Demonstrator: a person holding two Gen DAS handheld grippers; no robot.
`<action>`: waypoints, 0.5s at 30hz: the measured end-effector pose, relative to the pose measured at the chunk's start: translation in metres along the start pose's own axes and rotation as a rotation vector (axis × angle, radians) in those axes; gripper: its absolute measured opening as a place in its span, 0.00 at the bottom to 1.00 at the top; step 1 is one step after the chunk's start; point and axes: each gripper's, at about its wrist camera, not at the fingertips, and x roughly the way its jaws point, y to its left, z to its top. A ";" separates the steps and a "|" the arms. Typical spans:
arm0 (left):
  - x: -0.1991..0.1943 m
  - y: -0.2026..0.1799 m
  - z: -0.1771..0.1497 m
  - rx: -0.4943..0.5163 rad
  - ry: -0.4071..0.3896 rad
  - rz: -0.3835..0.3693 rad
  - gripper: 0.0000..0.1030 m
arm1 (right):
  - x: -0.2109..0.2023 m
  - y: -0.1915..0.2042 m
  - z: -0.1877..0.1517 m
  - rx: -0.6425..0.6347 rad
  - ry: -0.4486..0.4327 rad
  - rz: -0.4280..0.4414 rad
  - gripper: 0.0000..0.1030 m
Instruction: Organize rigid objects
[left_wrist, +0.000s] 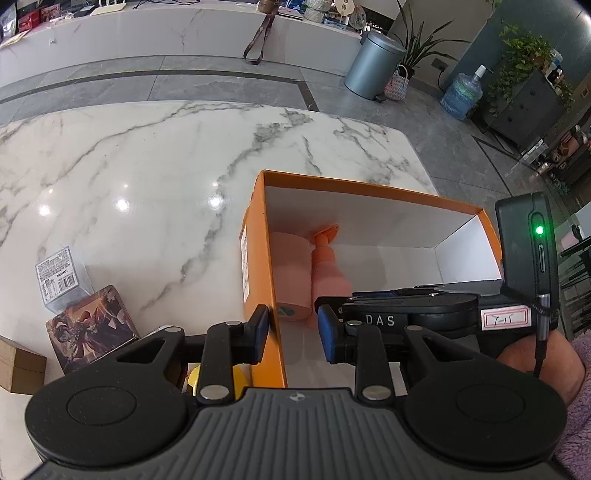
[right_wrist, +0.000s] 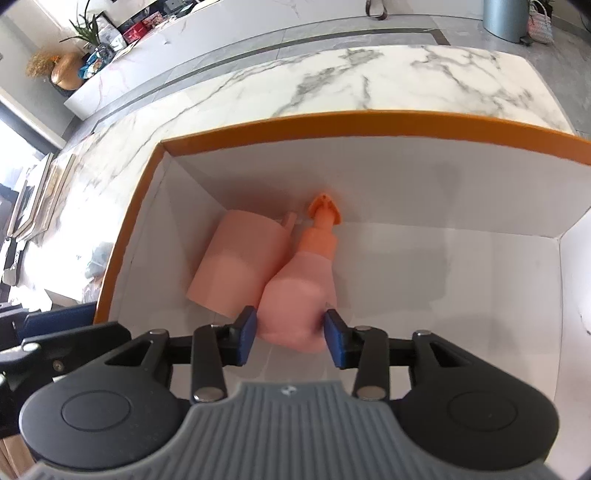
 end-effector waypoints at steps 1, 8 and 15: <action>-0.001 0.001 0.000 -0.005 -0.001 -0.005 0.32 | -0.001 0.001 0.000 -0.014 0.000 -0.001 0.42; -0.004 0.005 -0.002 -0.028 -0.002 -0.024 0.32 | -0.003 0.016 0.002 -0.107 -0.007 -0.051 0.43; -0.013 0.012 -0.007 -0.043 -0.015 -0.029 0.32 | 0.010 0.025 -0.004 -0.179 0.058 -0.099 0.36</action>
